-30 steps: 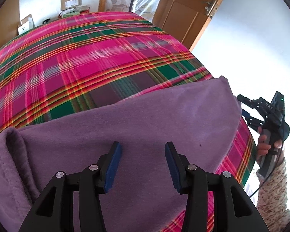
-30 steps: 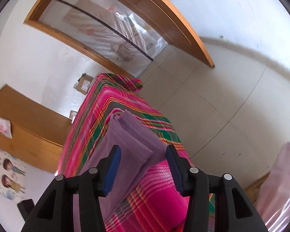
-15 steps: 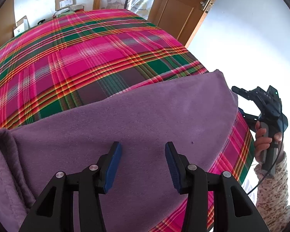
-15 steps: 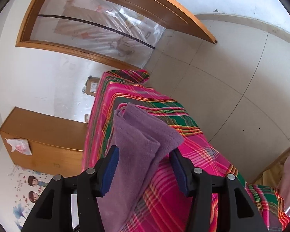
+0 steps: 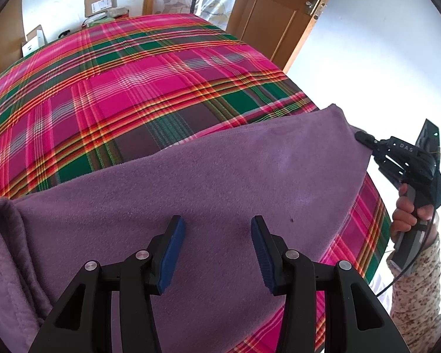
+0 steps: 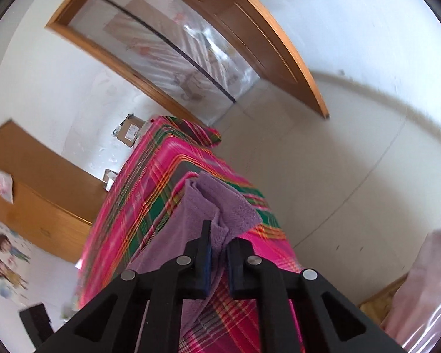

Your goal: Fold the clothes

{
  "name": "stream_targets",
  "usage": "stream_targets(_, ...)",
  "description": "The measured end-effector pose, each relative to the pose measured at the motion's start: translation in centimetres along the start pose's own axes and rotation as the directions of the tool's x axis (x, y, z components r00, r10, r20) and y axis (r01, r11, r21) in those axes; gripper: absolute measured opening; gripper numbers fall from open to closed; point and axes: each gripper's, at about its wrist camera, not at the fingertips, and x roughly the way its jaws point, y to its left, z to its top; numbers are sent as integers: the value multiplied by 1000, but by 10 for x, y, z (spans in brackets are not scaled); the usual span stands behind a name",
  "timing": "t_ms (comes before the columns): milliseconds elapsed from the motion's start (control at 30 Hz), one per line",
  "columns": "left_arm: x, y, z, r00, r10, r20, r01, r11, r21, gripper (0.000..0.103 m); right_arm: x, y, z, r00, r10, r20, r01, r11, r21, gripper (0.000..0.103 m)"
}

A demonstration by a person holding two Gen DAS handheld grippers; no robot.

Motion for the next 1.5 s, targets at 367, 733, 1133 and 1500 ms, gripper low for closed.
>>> stream_targets(367,0,1,0,1000,-4,2,4,1000,-1,49,9,14,-3,990,-139,12,139,988,-74,8)
stream_targets(733,-3,1,-3,1000,-23,8,23,1000,13,53,-30,71,-15,980,-133,147,167,955,-246,8)
stream_targets(1133,-13,15,-11,995,-102,-11,101,994,-52,53,-40,140,-44,982,-58,177,126,907,-402,8)
stream_targets(1500,-37,27,-15,982,-183,38,186,979,-90,53,-36,194,-90,981,-28,192,130,829,-544,8)
